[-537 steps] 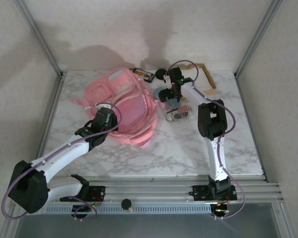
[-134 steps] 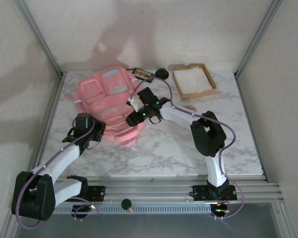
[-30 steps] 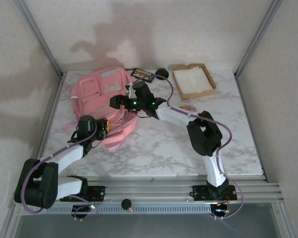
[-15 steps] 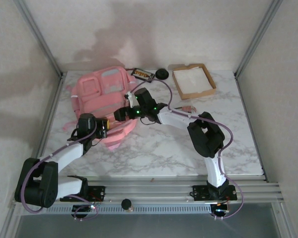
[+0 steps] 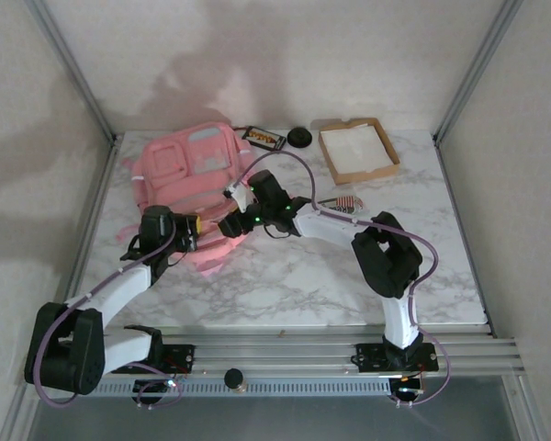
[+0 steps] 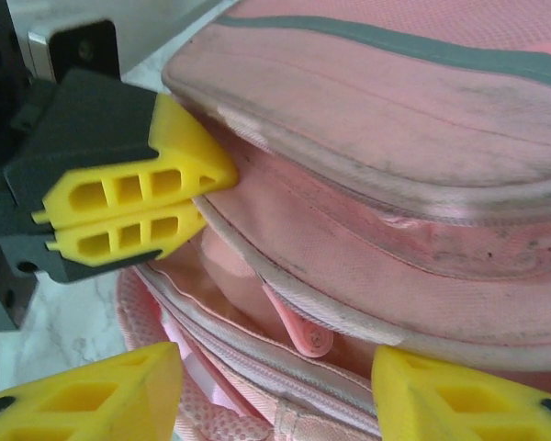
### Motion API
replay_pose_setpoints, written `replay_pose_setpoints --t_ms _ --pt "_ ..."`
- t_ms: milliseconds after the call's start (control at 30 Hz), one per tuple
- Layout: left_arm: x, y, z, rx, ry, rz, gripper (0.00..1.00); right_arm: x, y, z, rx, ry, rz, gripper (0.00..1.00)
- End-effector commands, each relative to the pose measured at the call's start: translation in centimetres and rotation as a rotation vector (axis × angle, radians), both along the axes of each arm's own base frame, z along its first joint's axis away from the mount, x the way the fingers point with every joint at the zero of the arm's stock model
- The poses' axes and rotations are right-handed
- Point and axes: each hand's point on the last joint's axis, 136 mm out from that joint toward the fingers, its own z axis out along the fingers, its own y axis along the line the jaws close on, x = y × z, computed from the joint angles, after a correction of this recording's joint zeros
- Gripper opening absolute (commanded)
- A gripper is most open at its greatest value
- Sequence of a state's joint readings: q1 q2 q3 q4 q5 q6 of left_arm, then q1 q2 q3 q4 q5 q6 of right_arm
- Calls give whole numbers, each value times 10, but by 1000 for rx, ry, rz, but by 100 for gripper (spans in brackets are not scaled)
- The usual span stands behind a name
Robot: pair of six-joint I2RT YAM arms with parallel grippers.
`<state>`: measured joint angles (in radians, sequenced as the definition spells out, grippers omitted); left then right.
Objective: Pack books, pencil case, and school supplies into a backpack
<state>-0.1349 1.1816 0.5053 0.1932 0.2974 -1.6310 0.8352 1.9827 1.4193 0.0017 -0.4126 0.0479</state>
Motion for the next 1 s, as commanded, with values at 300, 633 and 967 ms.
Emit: replay_pose_setpoints --t_ms 300,633,967 --pt "14 3 55 22 -146 3 0 7 27 -20 -122 -136 3 48" --pt "14 -4 62 13 -163 -10 0 18 45 -28 -175 -155 -96 46" --pt "10 -7 65 0 -169 -13 0 43 42 -9 -158 -196 -262 17"
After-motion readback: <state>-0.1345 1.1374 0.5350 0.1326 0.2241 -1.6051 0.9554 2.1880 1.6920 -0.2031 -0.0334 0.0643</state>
